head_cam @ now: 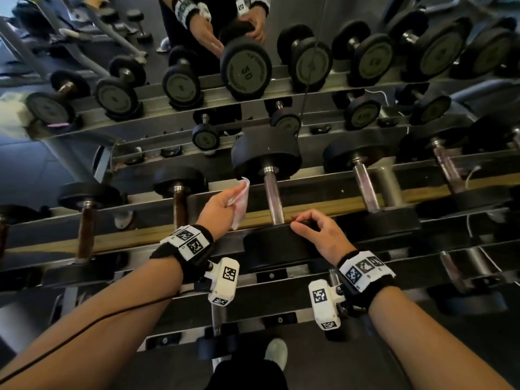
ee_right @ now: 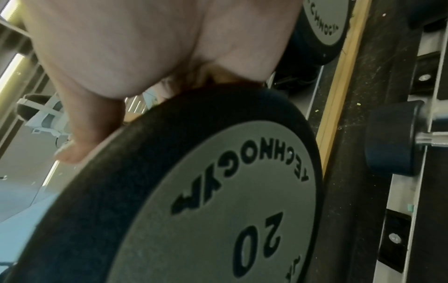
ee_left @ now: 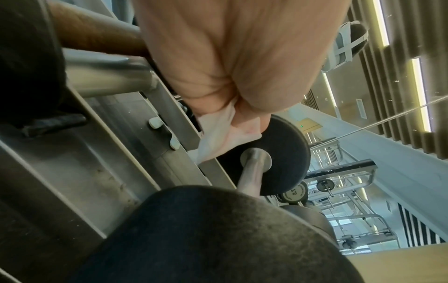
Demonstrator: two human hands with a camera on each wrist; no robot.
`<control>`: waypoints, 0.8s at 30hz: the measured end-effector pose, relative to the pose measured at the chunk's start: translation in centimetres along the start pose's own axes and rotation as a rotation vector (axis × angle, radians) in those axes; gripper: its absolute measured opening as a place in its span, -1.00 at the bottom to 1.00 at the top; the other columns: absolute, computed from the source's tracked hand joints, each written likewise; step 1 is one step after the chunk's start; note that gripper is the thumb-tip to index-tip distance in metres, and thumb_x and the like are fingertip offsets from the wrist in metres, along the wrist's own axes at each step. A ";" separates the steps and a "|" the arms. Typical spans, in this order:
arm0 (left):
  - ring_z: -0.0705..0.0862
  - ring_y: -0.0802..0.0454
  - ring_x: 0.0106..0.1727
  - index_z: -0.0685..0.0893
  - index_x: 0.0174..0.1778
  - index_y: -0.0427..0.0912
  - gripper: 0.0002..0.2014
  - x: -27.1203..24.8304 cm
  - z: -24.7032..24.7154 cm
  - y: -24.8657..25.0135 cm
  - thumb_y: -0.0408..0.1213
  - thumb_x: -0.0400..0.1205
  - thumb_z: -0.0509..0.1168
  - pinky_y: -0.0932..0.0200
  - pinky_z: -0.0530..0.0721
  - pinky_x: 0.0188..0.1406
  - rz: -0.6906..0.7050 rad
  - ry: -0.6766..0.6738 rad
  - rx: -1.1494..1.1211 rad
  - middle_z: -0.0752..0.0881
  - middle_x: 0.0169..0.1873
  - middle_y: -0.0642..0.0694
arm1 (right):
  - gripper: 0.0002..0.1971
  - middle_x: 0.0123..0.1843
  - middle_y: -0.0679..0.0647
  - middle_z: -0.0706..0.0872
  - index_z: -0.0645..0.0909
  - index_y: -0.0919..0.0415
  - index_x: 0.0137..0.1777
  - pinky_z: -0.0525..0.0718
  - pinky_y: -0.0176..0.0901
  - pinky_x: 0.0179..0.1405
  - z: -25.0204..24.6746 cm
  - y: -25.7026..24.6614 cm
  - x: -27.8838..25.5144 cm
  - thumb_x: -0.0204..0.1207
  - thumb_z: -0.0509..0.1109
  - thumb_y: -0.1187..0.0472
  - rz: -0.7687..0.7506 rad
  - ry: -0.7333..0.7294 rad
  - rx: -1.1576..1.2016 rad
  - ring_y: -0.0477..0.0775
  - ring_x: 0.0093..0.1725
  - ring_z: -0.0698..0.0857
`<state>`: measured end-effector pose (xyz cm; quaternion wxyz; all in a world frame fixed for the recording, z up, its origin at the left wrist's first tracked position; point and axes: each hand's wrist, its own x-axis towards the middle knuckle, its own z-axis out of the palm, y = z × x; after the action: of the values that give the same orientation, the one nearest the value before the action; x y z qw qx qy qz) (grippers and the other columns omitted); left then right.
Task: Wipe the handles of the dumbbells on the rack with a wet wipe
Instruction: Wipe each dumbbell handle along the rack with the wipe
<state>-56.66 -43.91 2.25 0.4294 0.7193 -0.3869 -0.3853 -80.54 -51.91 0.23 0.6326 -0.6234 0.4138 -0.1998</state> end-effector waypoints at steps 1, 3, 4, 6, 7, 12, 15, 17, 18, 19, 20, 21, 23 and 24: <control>0.59 0.01 0.45 0.55 0.44 0.11 -0.55 0.4 0.1 0.4 -0.48 0.74 0.16 0.13 0.54 0.48 0.011 -0.010 -0.004 0.63 0.38 0.02 | -0.78 -0.01 -0.06 0.76 0.67 -0.03 -0.08 0.68 -0.38 -0.25 -0.1 0.0 0.0 0.40 0.55 -0.09 0.016 -0.012 0.008 -0.13 -0.09 0.75; 0.57 0.06 0.46 0.51 0.50 0.07 -0.51 1.3 0.4 1.3 -0.51 0.74 0.16 0.09 0.52 0.51 0.051 -0.023 0.032 0.61 0.43 -0.01 | -0.84 -0.14 -0.08 0.77 0.66 -0.03 -0.07 0.68 -0.37 -0.28 -0.2 -0.1 -0.1 0.47 0.53 -0.03 0.046 -0.038 0.021 -0.17 -0.18 0.77; 0.58 0.15 0.42 0.50 0.55 0.01 -0.51 1.6 0.6 1.6 -0.50 0.74 0.17 0.13 0.52 0.51 0.072 -0.028 0.044 0.61 0.44 -0.04 | -0.86 -0.18 -0.11 0.77 0.66 -0.03 -0.08 0.68 -0.38 -0.29 -0.2 -0.2 -0.2 0.48 0.53 -0.02 0.055 -0.042 0.033 -0.20 -0.21 0.77; 0.63 0.38 0.27 0.50 0.57 -0.11 -0.55 2.1 1.1 2.2 -0.47 0.75 0.20 0.37 0.50 0.42 0.112 -0.048 0.011 0.67 0.34 -0.02 | -0.86 -0.22 -0.12 0.78 0.65 -0.04 -0.09 0.68 -0.39 -0.31 -0.1 -0.3 -0.2 0.48 0.54 -0.01 0.076 -0.032 0.052 -0.21 -0.25 0.78; 0.64 0.38 0.26 0.51 0.57 -0.14 -0.56 2.4 1.3 2.3 -0.46 0.75 0.20 0.45 0.49 0.38 0.118 -0.066 0.015 0.68 0.31 0.00 | -0.85 -0.22 -0.11 0.79 0.66 -0.04 -0.10 0.68 -0.37 -0.30 0.0 -0.4 -0.2 0.47 0.55 -0.02 0.085 -0.025 0.064 -0.20 -0.25 0.78; 0.64 -0.02 0.36 0.43 0.62 0.03 -0.48 3.2 2.1 2.1 -0.47 0.75 0.15 0.45 0.48 0.25 0.125 -0.239 0.322 0.66 0.36 -0.10 | -0.83 -0.06 0.03 0.77 0.65 -0.05 -0.06 0.76 -0.18 -0.19 0.4 -0.2 -0.4 0.46 0.55 -0.03 0.100 0.009 0.107 0.01 -0.09 0.80; 0.59 -0.04 0.42 0.39 0.64 0.03 -0.45 3.1 2.5 1.7 -0.48 0.73 0.15 0.28 0.41 0.40 0.136 -0.262 0.424 0.62 0.42 -0.15 | -0.81 -0.02 0.06 0.75 0.64 0.00 -0.02 0.77 -0.17 -0.17 0.6 -0.2 -0.6 0.48 0.54 -0.02 0.093 0.028 0.108 0.03 -0.06 0.79; 0.55 0.06 0.43 0.43 0.61 -0.04 -0.48 2.7 2.7 1.4 -0.49 0.73 0.17 0.26 0.35 0.51 0.162 -0.299 0.430 0.60 0.45 -0.13 | -0.81 -0.02 0.05 0.74 0.64 0.03 -0.01 0.78 -0.17 -0.16 0.7 -0.3 -0.7 0.49 0.53 0.00 0.081 0.041 0.096 0.02 -0.05 0.77; 0.57 0.11 0.38 0.47 0.58 -0.03 -0.52 2.6 2.6 1.0 -0.45 0.74 0.19 0.23 0.38 0.53 0.167 -0.326 0.424 0.62 0.41 -0.09 | -0.82 -0.01 0.04 0.73 0.64 0.04 -0.01 0.78 -0.18 -0.16 0.7 -0.4 -0.7 0.50 0.52 0.01 0.078 0.046 0.093 0.01 -0.05 0.76; 0.60 0.16 0.28 0.54 0.52 -0.03 -0.59 2.4 2.4 0.8 -0.40 0.75 0.22 0.20 0.42 0.48 0.149 -0.372 0.372 0.63 0.33 -0.04 | -0.82 -0.01 0.04 0.73 0.63 0.04 -0.01 0.77 -0.21 -0.19 0.8 -0.4 -0.8 0.51 0.51 0.01 0.075 0.050 0.090 0.00 -0.05 0.76; 0.60 0.19 0.19 0.61 0.43 -0.04 -0.67 2.1 2.2 0.7 -0.37 0.76 0.23 0.21 0.46 0.41 0.118 -0.437 0.295 0.62 0.26 -0.01 | -0.83 -0.01 0.04 0.72 0.63 0.03 -0.01 0.75 -0.24 -0.22 0.9 -0.4 -1.0 0.52 0.50 0.01 0.071 0.056 0.088 -0.01 -0.05 0.75; 0.63 0.16 0.16 0.64 0.36 -0.08 -0.73 2.0 1.9 0.6 -0.36 0.76 0.23 0.22 0.49 0.36 0.127 -0.463 0.259 0.64 0.21 -0.03 | -0.83 0.00 0.05 0.72 0.62 0.02 -0.01 0.74 -0.25 -0.24 1.0 -0.4 -1.1 0.52 0.50 0.00 0.067 0.061 0.086 0.01 -0.04 0.75; 0.68 0.09 0.22 0.62 0.44 -0.06 -0.65 1.9 1.1 0.9 -0.41 0.76 0.21 0.25 0.56 0.34 0.095 -0.434 0.190 0.71 0.21 -0.03 | -0.83 0.05 0.09 0.71 0.61 -0.03 0.00 0.76 -0.17 -0.19 1.1 -0.3 -1.3 0.52 0.48 -0.03 0.063 0.060 0.079 0.08 0.02 0.74; 0.69 0.09 0.23 0.58 0.49 0.00 -0.58 2.1 0.7 1.1 -0.46 0.75 0.19 0.25 0.59 0.34 0.072 -0.366 0.173 0.73 0.23 -0.02 | -0.84 0.07 0.12 0.70 0.60 -0.05 0.00 0.79 -0.09 -0.13 1.1 -0.2 -1.4 0.52 0.47 -0.05 0.063 0.047 0.075 0.13 0.05 0.74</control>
<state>-56.72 -46.33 2.54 0.3022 0.6573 -0.5153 -0.4594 -80.47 -50.19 0.69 0.6515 -0.5812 0.4402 -0.2099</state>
